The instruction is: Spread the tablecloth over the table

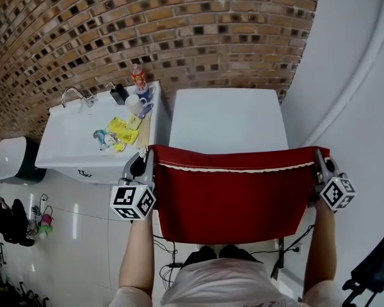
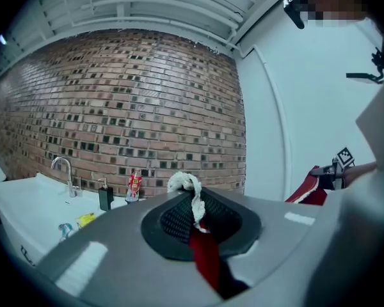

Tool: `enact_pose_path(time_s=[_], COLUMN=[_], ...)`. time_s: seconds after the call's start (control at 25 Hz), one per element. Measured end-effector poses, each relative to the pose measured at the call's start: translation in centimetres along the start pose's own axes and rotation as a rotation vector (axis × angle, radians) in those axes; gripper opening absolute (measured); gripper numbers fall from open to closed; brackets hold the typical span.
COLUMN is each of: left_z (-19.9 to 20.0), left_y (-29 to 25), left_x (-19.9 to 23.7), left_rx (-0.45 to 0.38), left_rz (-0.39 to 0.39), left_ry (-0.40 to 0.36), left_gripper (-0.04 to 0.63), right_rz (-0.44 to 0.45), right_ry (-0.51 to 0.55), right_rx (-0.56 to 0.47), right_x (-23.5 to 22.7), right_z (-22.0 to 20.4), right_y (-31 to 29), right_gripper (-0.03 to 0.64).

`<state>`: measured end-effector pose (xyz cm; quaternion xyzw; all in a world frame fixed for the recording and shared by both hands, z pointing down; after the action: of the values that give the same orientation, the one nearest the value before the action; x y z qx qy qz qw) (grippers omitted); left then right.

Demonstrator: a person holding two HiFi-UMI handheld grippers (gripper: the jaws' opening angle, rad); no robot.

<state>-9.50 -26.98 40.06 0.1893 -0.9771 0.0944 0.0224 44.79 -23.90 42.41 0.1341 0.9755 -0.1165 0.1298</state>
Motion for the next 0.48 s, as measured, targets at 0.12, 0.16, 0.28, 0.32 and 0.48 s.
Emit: enact_pose_path(time_s=[0.12,0.16,0.28,0.32,0.48], left_z=[-0.4,-0.5,-0.7,-0.9,-2.3], left_y=[-1.9,-2.6,-5.1,-5.9,-8.7], left_x=[0.8,1.1,1.9,2.2,2.9], left_rx=[0.019,0.024,0.033,0.038,0.070], left_rz=[-0.003,-0.004,-0.001,0.003,0.012], left_ry=[-0.001,-0.004,-0.008,-0.008,-0.017], left_gripper=[0.021,0.021,0.021,0.021,0.021], right_rz=[0.005,0.004,0.004,0.005,0.009], right_ry=[0.006,0.007,0.007,0.009,0.027], right_rx=[0.019,0.025,0.045,0.053,0.104], right_x=[-0.7,-0.8,-1.6,-1.9,-2.9], right_z=[-0.1,-0.2,-0.6,-0.7,-1.5], right_y=[-2.0,-2.7,-4.9,-5.7,-8.7], right_gripper=[0.015,0.015,0.015,0.015,0.015])
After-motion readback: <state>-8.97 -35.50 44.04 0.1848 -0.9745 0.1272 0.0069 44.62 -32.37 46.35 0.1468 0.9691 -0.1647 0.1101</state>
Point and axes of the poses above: the fingertips, and each gripper's own axes: y backward along the fingers, x to its left, z out of its top, the point moved 4 cm from there along y, backward along the fingers, and after that the axes turned 5 degrees about x, right-handed, at the moved point
